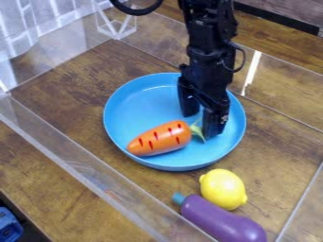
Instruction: Remove the carrot from the blue tray and put it on the table
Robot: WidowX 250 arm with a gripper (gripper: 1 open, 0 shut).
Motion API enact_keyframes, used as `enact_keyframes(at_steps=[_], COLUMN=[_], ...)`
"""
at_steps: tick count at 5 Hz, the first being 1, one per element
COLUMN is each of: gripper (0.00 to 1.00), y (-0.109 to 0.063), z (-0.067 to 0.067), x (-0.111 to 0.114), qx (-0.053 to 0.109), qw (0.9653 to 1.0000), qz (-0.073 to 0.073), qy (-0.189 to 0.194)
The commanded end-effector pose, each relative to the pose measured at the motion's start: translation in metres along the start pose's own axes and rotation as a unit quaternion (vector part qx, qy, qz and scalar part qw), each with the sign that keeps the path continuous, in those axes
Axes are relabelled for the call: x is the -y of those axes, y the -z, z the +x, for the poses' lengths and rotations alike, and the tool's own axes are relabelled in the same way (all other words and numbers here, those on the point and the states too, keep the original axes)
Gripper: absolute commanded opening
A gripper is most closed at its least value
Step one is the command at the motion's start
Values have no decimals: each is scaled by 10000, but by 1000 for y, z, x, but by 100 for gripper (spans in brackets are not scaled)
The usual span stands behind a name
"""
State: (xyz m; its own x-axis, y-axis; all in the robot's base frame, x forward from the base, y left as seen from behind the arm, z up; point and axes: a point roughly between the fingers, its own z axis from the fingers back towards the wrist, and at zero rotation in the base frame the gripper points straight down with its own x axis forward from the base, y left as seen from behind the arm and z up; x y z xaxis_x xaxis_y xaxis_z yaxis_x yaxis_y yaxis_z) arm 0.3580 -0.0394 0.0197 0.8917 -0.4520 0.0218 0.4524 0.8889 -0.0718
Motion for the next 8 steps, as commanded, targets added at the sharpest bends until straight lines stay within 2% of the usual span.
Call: enact_keyframes(at_steps=[1,4,5,6,8], gripper=[100,100,0,0,0], y=[16,18,17,16,14], z=[-29,-42,-45,-49,-52], x=[-8,-14,-16,-21,-21], qx=[-338,-308,-272,-264,-149], qw=[9990,9989,9990,9990,9992], qz=[-192,-277,-296,-327,-355], qy=[-220,-220,-209,-174,-84])
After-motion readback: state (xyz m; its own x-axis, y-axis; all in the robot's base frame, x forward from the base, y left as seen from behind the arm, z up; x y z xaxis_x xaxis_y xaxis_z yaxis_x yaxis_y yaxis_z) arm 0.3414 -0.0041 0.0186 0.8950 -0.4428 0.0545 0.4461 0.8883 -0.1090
